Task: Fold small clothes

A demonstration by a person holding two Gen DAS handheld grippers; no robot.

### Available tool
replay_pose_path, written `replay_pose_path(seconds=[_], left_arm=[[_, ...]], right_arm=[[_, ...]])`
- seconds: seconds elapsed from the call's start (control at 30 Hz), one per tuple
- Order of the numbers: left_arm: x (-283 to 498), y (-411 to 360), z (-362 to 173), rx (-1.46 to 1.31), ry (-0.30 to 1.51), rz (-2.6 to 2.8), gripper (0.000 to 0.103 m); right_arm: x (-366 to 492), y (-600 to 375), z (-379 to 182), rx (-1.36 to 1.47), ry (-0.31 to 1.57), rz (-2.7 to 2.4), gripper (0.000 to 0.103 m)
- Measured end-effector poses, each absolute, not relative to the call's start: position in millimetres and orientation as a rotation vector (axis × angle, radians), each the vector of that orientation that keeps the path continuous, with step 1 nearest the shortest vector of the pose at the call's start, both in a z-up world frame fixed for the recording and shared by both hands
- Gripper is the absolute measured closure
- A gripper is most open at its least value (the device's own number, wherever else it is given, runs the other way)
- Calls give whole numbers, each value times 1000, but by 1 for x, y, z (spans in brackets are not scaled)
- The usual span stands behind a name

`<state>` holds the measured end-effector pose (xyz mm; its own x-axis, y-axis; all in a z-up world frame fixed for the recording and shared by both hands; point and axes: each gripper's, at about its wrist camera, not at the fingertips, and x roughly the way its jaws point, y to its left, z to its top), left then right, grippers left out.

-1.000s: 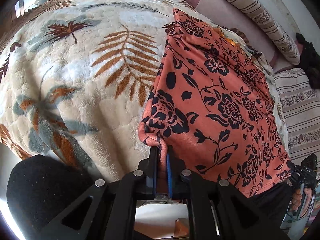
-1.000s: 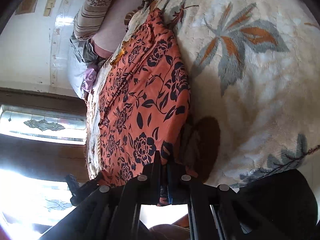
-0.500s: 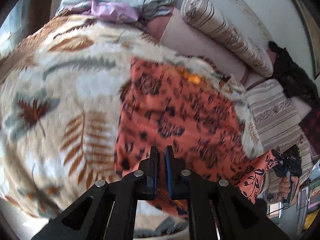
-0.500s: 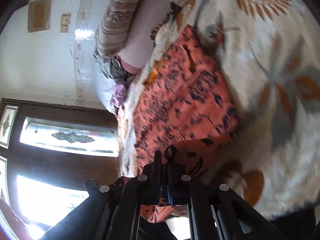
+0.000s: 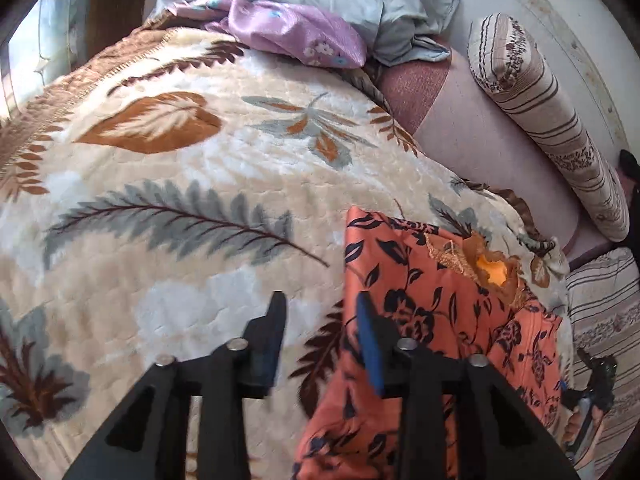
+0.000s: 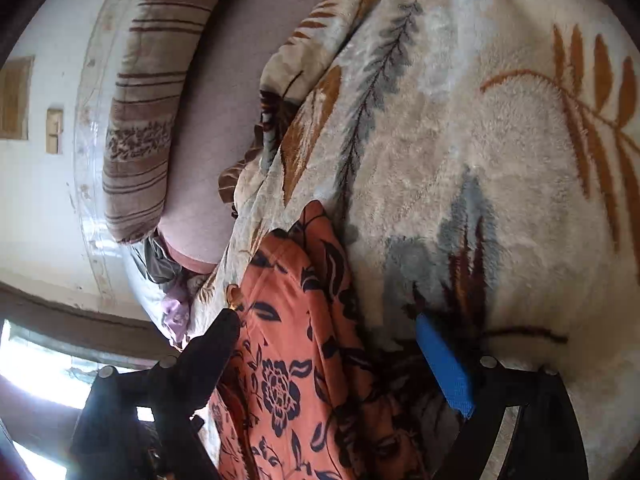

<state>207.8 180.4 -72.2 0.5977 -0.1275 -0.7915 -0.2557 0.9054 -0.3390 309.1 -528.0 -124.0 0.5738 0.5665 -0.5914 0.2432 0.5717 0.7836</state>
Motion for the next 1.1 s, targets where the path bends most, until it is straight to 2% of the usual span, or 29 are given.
replay_pose_path(seconds=[0.1,0.2,0.37,0.43,0.67,0.87,1.1], left_arm=[[141,158,-55,-245,883,69,49],[76,106,-50,85,809,-23,44],[17,8,-84,635,757,-233,43],[8,-23,-95,799,679,-264,43],[25,-93,-116,1020,558,-324,43],[21,-97,-122,1129,552,-395,45],[19,-91,-129,1099,594,-457,46]], right_arm=[[282,-529,-106,914,950,243,12],[250,-524,-89,847,910,260,12],[203,-507,-91,804,937,275,12],[189,-502,-101,832,955,284,12],[159,-501,-120,887,961,279,12],[157,-511,-118,930,919,289,12],[163,-511,-119,967,900,311,12]])
